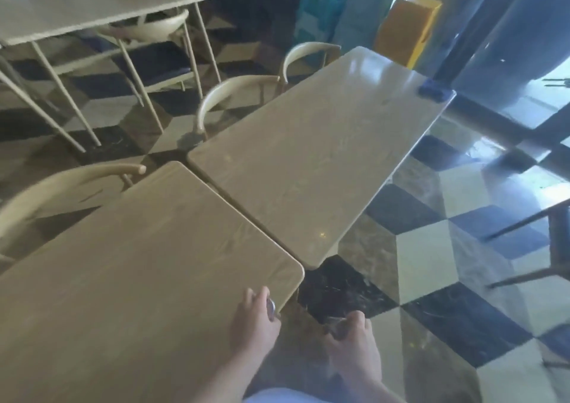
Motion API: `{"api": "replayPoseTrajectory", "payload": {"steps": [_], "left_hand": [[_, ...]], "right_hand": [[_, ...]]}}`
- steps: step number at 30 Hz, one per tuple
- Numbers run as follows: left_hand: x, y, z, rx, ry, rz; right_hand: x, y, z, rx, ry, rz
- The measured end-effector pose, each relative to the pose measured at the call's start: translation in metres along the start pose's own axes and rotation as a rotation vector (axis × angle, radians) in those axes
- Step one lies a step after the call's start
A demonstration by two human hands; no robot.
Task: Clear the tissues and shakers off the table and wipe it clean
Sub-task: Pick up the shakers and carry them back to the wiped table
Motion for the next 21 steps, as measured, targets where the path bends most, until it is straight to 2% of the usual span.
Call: {"api": "replayPoseTrajectory", "payload": {"steps": [6, 14, 21], "left_hand": [[-0.019, -0.103, -0.076, 0.122, 0.113, -0.161], [-0.048, -0.245, -0.139, 0.292, 0.134, -0.351], [-0.045, -0.34, -0.183, 0.38, 0.177, -0.546]], "right_hand": [[0.033, -0.103, 0.086, 0.13, -0.131, -0.123], [0.041, -0.241, 0.159, 0.159, -0.192, -0.364], [0.07, -0.3, 0.191, 0.255, -0.245, -0.5]]}}
Point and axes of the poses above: each hand's wrist, its own x-axis towards the middle knuckle, its own z-axis out of the back of the hand, y = z × x, the point moved 7 cm from there along x, towards the middle knuckle, and after that the axes turned 7 degrees about z, right-handed, at the moved point
